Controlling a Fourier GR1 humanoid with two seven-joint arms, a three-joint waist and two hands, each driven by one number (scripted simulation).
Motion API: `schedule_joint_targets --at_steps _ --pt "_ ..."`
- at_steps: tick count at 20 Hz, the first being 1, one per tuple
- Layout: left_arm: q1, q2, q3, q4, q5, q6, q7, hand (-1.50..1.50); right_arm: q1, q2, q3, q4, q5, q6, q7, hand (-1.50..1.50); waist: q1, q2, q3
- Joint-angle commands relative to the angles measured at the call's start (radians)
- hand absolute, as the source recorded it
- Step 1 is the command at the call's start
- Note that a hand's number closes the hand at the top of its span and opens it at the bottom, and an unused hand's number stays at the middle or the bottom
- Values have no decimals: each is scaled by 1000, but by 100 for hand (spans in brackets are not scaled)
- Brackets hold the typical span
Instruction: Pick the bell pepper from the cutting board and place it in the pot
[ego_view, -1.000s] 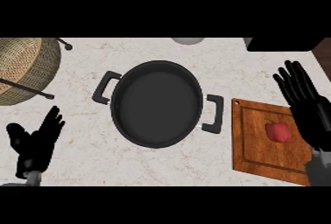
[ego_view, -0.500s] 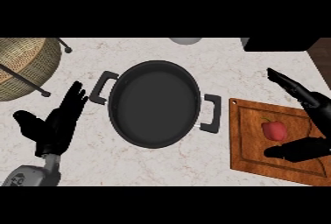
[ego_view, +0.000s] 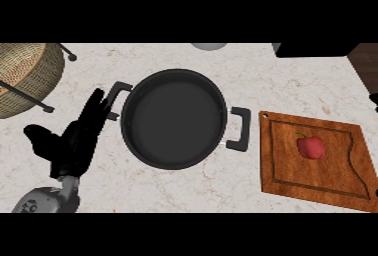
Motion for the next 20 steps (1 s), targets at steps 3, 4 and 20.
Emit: schedule_joint_targets --at_steps 3,4,20 --pt "32 -5 -10 -26 -27 5 1 0 74 -179 -106 -188 34 120 146 -150 -7 -3 -3" --pt "23 15 28 -54 11 -6 43 0 88 -198 -100 -188 66 136 152 -150 1 -2 -3" --pt "6 -52 41 -15 -68 -48 37 0 -32 -49 95 -289 224 327 670 -150 25 6 -1"
